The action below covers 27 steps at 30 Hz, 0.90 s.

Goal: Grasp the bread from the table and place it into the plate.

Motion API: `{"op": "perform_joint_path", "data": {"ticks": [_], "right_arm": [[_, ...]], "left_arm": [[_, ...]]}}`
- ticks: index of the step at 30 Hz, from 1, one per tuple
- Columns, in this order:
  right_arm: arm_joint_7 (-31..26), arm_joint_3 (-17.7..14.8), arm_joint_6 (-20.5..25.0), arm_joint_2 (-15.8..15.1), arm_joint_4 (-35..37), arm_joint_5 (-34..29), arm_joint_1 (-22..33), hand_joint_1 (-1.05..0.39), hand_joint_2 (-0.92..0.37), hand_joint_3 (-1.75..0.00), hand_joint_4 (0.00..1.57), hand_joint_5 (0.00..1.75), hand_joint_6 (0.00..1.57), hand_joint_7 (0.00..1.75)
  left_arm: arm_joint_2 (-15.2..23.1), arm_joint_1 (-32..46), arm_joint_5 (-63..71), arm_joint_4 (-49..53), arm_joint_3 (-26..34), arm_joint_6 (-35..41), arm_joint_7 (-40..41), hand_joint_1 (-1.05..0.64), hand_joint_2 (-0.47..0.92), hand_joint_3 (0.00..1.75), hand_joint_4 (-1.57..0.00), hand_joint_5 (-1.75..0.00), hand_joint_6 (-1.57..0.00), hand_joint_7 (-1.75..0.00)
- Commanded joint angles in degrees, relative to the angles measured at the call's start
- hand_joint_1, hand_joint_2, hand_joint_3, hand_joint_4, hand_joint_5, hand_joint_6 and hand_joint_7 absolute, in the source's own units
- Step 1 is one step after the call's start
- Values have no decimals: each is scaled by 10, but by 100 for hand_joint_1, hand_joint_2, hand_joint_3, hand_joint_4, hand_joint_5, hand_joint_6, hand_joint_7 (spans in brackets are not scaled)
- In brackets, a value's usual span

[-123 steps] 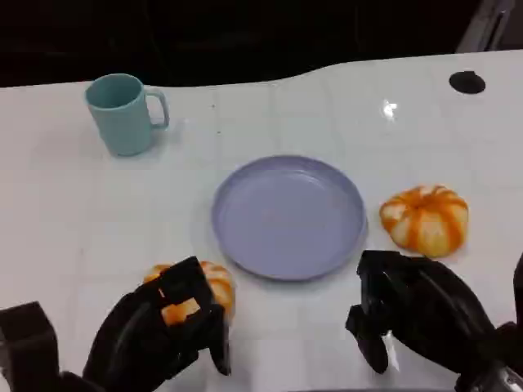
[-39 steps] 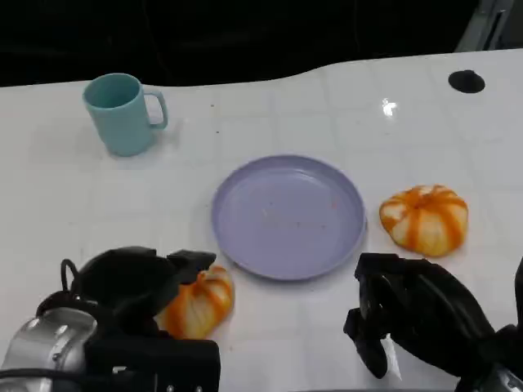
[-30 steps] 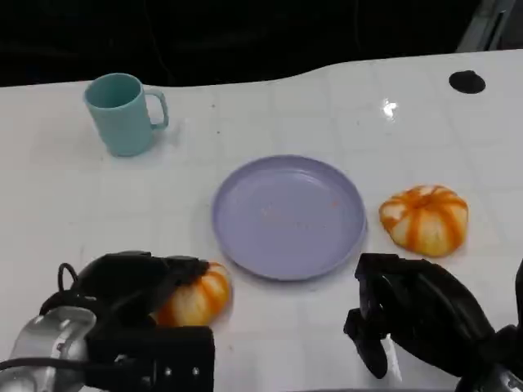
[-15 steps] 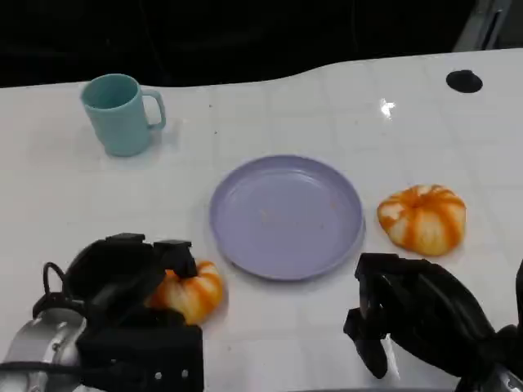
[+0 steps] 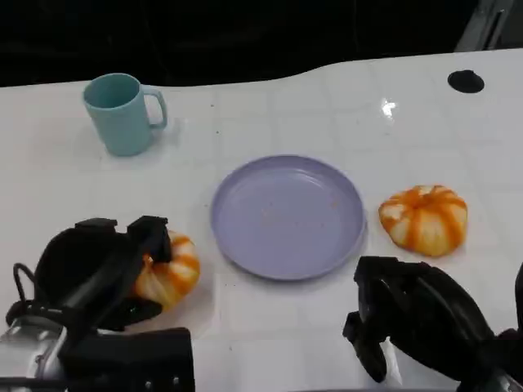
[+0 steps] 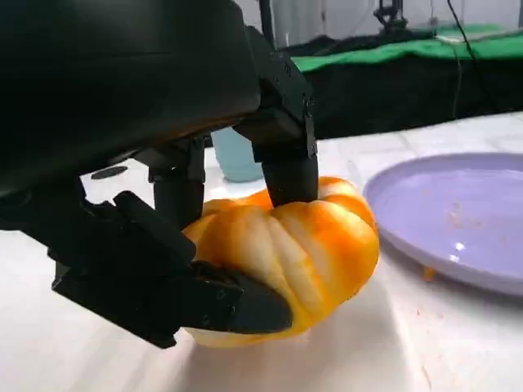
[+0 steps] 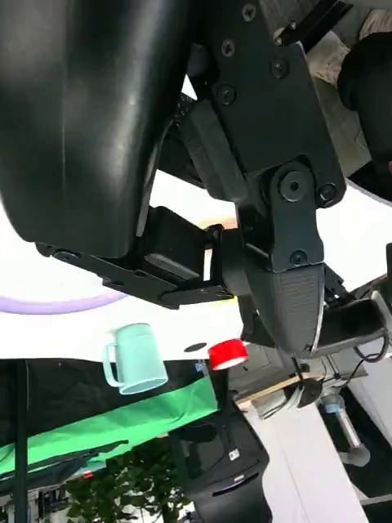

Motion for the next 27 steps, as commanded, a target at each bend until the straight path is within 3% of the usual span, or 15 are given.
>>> {"op": "perform_joint_path", "data": {"ticks": [1,6,16,23,27], "right_arm": [[-3,-3,-1,-5,-6,1,6,-93,-92,-37,127,164,109,156],[2,-2,-9,-5,6,-2,4,-93,-92,-37,127,164,109,156],[2,4,-11,-5,19,-3,-6,-95,-92,-34,129,161,112,151],[5,6,-16,-5,24,-3,-7,-94,-92,-33,129,158,111,150],[6,3,-11,-4,26,2,-10,-93,-92,-33,129,159,110,151]], "left_arm": [[-14,1,-39,-7,24,-35,52,-22,58,96,-85,-175,-64,-175],[-37,-27,-75,16,36,-73,89,-22,43,121,-87,-175,-68,-169],[-59,-123,-66,95,22,-109,133,-20,38,117,-90,-175,-71,-174],[-85,-187,-73,160,-6,-146,134,-15,29,140,-95,-175,-75,-175],[-107,-240,-56,227,-37,-147,131,-14,26,142,-95,-175,-75,-175]]}}
